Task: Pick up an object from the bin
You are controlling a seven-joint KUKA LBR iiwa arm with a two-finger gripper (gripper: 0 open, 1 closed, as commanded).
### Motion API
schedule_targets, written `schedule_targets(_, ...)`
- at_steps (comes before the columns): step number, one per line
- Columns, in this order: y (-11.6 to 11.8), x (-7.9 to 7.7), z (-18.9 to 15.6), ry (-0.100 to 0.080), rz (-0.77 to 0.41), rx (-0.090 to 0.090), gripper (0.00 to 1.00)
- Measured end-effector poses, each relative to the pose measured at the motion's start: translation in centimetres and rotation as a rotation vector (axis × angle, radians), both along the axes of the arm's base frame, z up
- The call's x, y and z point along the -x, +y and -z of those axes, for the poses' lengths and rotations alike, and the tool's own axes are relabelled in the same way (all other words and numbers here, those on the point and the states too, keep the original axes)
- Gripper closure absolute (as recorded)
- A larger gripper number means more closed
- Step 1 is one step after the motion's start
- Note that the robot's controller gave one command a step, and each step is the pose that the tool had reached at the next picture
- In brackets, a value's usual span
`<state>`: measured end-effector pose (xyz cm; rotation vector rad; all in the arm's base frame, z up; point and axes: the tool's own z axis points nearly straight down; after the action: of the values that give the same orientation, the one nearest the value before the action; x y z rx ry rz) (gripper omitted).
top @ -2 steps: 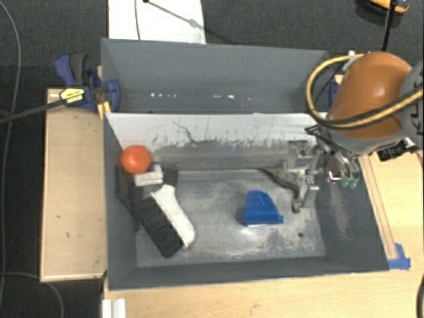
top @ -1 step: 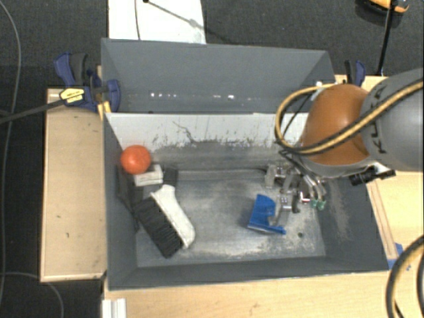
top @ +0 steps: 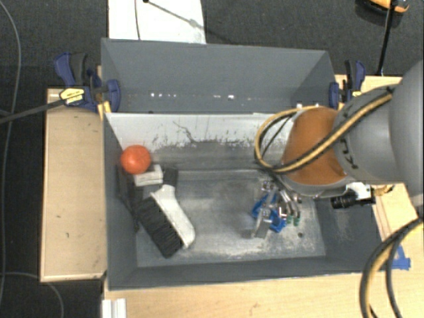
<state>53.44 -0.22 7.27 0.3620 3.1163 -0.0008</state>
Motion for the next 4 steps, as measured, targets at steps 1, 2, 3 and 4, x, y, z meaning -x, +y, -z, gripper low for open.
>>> schedule_targets(1, -2.7, 0.1, 0.2, -0.002, 0.021, -0.001, 0.00)
schedule_targets(2, -2.7, 1.1, -2.3, -0.003, 0.209, -0.001, 0.00)
schedule_targets(3, -2.7, -0.1, -0.2, -0.005, 0.020, -0.001, 1.00)
schedule_targets(4, -2.7, -0.1, -0.2, -0.005, 0.020, -0.001, 1.00)
